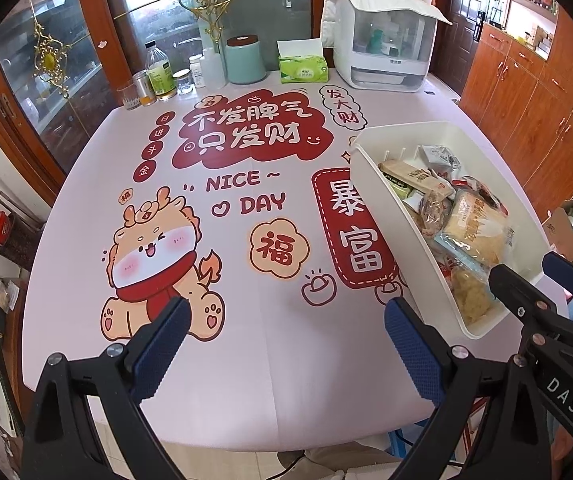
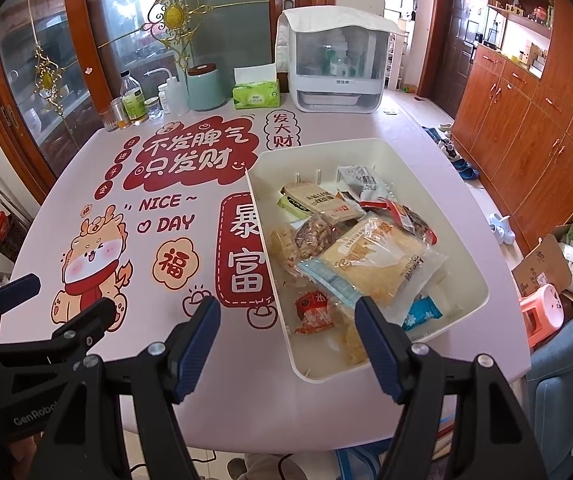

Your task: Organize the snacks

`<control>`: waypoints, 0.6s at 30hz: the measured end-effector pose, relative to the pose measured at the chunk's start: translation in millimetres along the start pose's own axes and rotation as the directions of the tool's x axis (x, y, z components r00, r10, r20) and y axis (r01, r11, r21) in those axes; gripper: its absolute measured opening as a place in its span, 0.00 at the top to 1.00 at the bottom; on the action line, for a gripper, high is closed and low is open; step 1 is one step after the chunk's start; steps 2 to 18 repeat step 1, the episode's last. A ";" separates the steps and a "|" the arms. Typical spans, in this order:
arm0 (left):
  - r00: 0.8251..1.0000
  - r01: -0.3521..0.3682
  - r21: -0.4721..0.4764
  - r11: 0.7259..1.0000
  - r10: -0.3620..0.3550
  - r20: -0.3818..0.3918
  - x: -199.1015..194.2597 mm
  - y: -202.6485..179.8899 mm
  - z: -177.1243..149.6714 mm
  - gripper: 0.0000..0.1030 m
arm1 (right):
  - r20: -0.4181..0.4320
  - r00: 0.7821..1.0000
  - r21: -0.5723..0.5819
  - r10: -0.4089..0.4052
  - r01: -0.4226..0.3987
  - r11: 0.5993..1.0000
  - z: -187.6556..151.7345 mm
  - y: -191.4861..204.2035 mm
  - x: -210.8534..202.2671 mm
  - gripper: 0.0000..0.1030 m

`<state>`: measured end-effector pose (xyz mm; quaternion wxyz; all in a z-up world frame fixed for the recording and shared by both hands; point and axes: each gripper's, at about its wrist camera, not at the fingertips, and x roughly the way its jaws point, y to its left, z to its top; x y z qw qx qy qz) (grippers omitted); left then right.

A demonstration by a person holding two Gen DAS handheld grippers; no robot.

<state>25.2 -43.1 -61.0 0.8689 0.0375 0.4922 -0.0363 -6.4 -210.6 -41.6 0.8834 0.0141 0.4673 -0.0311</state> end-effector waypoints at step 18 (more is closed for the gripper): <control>1.000 0.001 0.000 1.000 -0.001 0.000 0.5 0.2 0.0 0.06 | 0.000 1.000 0.000 -0.001 0.001 1.000 0.0 0.1 0.2 0.32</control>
